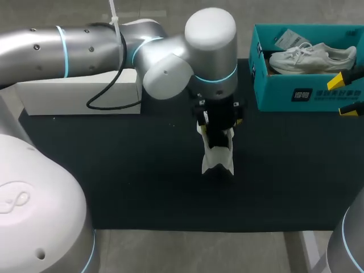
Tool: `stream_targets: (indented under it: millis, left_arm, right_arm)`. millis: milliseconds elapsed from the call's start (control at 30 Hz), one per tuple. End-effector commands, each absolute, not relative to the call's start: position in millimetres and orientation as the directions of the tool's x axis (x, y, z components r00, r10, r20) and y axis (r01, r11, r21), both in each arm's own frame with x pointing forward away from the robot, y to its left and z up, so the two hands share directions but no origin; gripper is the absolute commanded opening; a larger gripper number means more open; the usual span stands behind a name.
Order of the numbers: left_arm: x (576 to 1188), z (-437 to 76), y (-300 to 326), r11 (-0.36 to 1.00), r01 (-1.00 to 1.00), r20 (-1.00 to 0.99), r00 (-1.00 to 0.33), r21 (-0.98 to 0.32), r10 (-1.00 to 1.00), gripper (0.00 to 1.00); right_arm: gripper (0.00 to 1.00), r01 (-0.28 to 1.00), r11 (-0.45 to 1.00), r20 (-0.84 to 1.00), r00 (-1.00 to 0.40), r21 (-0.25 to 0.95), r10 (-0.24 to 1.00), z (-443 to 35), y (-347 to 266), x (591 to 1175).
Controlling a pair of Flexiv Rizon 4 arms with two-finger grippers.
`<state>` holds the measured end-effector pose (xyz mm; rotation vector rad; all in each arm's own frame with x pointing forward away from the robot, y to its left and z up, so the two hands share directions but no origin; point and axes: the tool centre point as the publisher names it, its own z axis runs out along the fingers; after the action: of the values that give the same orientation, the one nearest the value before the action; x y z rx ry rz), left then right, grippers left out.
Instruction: Take the shoe out of the shoebox, open the shoe tongue, remove and reinsert the insole, then place the shoe into the shoebox
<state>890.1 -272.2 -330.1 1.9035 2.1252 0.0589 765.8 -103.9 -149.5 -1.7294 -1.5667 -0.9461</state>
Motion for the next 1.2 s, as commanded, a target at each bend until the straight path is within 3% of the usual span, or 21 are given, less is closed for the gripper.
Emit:
stream_targets:
  millis: [33, 233, 267, 367, 833, 1200]
  left_arm:
    - [891.6, -310.4, -260.1, 0.151, 0.958, -0.203, -0.101, 0.245, 0.974, 1.00]
    - [906.4, -293.4, -254.0, 0.192, 0.940, -0.216, -0.133, 0.283, 0.967, 0.96]
    - [908.7, -291.1, -254.1, 0.198, 0.937, -0.223, -0.136, 0.288, 0.965, 0.61]
    - [914.0, -287.1, -257.0, 0.213, 0.932, -0.242, -0.143, 0.294, 0.960, 0.00]
    - [931.1, -317.3, -291.6, 0.193, 0.942, -0.268, -0.118, 0.274, 0.956, 0.00]
    - [907.0, -329.4, -267.7, 0.170, 0.977, -0.111, -0.156, 0.129, 0.981, 0.00]
  right_arm:
    - [1.00, 0.994, -0.111, 0.829, 0.044, 0.021, 0.557, -149.5, -103.6, 765.9]
    - [1.00, 0.994, -0.111, 0.829, 0.044, 0.021, 0.557, -149.5, -103.6, 765.9]
    - [1.00, 0.994, -0.111, 0.829, 0.044, 0.021, 0.557, -149.5, -103.6, 765.9]
    - [1.00, 0.994, -0.111, 0.829, 0.044, 0.021, 0.557, -149.5, -103.6, 765.9]
    - [1.00, 0.994, -0.111, 0.829, 0.044, 0.021, 0.557, -149.5, -103.6, 765.9]
    - [1.00, 0.994, -0.111, 0.829, 0.044, 0.021, 0.557, -149.5, -103.6, 765.9]
